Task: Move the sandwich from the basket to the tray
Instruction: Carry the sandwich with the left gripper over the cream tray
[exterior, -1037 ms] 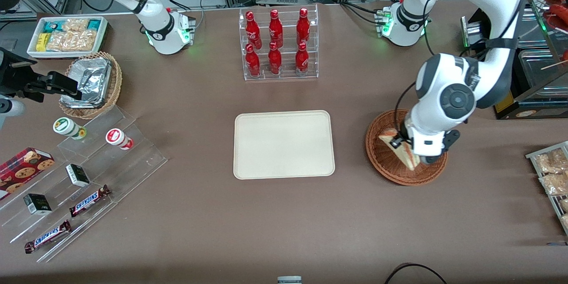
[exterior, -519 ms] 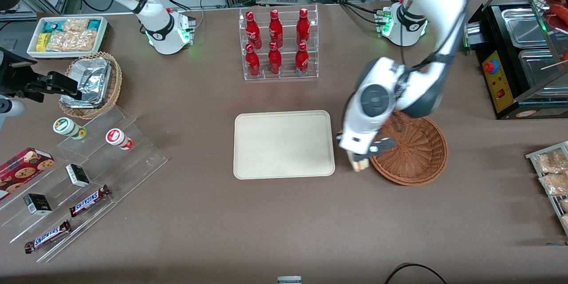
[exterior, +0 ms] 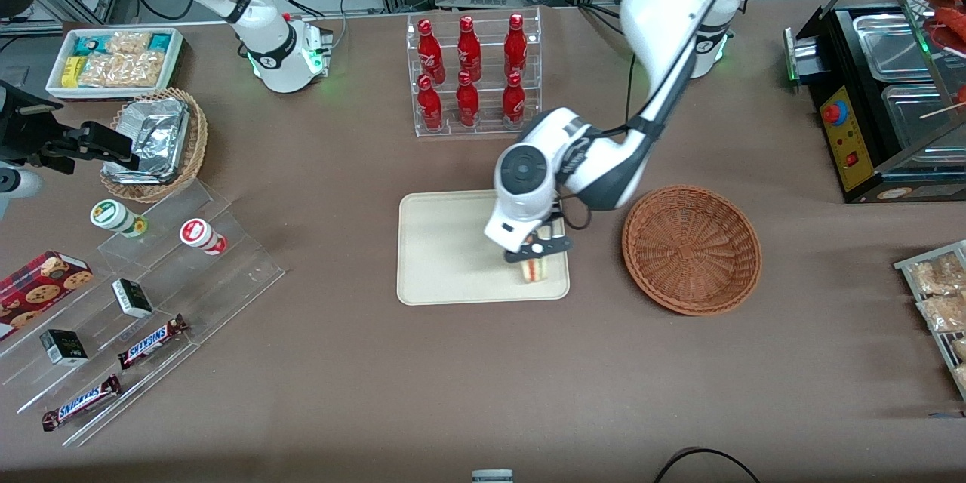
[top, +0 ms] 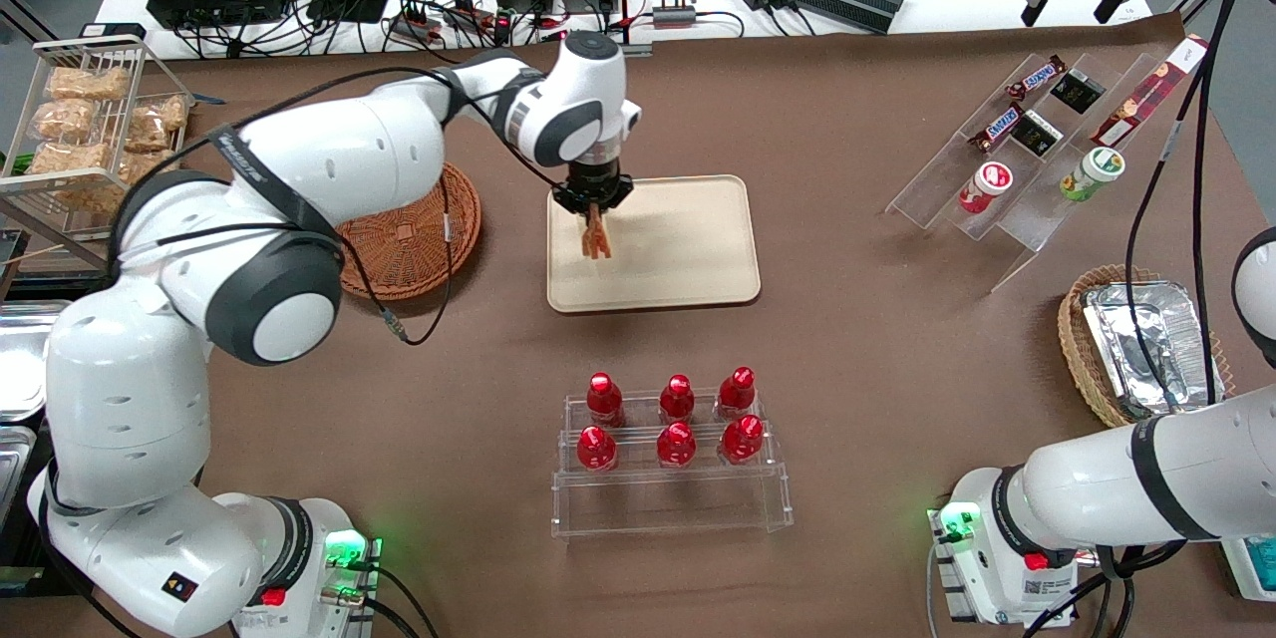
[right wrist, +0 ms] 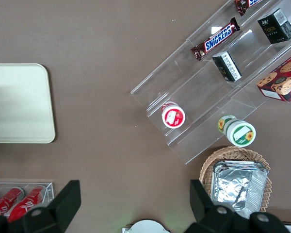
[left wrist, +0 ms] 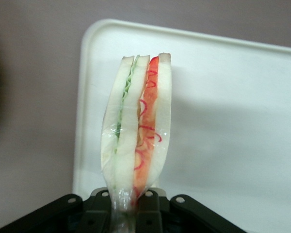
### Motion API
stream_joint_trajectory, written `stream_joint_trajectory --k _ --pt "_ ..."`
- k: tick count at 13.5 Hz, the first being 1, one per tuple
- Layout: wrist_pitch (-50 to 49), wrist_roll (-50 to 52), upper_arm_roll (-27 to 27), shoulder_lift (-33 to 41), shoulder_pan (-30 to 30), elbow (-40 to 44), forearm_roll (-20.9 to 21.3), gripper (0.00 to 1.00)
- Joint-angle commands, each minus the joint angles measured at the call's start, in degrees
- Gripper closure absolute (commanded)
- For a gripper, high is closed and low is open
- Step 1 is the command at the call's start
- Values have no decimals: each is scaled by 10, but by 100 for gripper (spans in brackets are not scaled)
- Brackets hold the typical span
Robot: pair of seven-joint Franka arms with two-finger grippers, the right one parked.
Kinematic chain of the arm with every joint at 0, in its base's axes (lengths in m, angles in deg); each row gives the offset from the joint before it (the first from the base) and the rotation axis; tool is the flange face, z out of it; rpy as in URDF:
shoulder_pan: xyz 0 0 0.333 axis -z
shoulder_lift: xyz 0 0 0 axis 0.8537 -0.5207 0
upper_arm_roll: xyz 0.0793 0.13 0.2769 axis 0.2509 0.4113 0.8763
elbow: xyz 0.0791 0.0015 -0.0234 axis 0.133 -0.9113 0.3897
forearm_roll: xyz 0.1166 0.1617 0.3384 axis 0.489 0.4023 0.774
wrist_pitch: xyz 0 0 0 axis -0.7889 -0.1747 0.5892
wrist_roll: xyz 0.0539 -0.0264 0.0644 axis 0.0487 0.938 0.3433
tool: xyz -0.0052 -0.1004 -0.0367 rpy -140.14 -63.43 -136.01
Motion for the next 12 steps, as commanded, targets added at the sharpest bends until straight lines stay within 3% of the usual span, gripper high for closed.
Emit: stream_joint_trajectory --k 1,12 --pt "-7 29 7 -32 29 53 1 100" --pt "44 57 6 -77 59 82 0 100"
